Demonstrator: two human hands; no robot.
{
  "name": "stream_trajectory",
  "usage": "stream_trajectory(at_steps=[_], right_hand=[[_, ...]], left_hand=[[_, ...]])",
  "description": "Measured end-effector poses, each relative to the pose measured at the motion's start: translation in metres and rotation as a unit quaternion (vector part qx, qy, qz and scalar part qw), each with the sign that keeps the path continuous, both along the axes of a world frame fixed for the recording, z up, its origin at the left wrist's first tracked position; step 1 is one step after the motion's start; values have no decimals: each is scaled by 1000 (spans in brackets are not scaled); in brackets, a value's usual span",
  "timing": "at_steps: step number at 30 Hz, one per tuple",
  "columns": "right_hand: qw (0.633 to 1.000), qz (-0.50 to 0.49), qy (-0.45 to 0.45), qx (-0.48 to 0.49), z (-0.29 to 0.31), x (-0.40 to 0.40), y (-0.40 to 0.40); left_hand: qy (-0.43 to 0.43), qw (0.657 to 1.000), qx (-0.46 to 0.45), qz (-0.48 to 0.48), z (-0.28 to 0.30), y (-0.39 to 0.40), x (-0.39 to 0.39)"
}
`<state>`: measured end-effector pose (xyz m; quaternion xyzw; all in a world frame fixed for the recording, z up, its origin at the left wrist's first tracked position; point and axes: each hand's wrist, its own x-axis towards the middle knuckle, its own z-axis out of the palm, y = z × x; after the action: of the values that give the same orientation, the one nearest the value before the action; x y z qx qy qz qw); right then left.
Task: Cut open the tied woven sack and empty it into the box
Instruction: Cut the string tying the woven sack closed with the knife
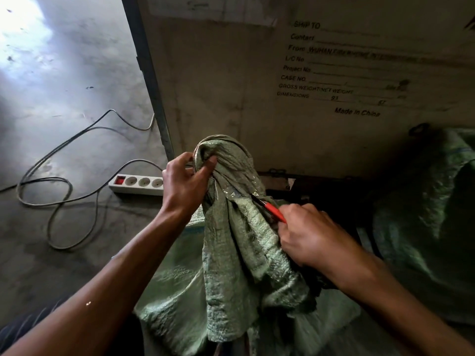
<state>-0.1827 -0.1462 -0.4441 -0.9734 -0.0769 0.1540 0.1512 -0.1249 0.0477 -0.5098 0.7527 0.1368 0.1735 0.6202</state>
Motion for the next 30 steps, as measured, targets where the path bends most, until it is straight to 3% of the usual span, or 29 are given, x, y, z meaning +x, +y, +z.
stream_trajectory(at_steps=[2, 4, 6, 9, 12, 15, 18, 22, 26, 28, 30], right_hand=[[999, 5, 30, 28, 0, 7, -5], [988, -13, 74, 135, 6, 15, -14], [967, -48, 23, 251, 10, 22, -21], [941, -111, -123, 294, -2, 34, -19], [917, -120, -106, 365, -25, 45, -8], [883, -90, -78, 454, -40, 54, -2], [877, -84, -53, 471, -39, 63, -11], [895, -111, 8, 432, -33, 74, -24], [910, -135, -109, 376, -18, 61, -9], [918, -125, -67, 371, -14, 47, 2], [937, -102, -93, 320, -21, 43, 7]], left_hand=[[7, 1000, 8, -4, 1, 1, 1], [19, 1000, -2, -11, 4, 2, 1], [29, 999, -31, -22, 7, 1, -1], [31, 991, -101, -78, 12, -7, -5], [20, 976, -155, -153, 16, -15, -12], [26, 972, -108, -207, 12, -12, -18], [30, 969, -88, -230, 8, 4, -14], [49, 970, -74, -226, 5, 10, -12], [60, 991, -46, -108, -7, 5, -8], [63, 991, -34, -116, -6, 2, -5], [79, 982, -83, -151, -1, -4, -3]])
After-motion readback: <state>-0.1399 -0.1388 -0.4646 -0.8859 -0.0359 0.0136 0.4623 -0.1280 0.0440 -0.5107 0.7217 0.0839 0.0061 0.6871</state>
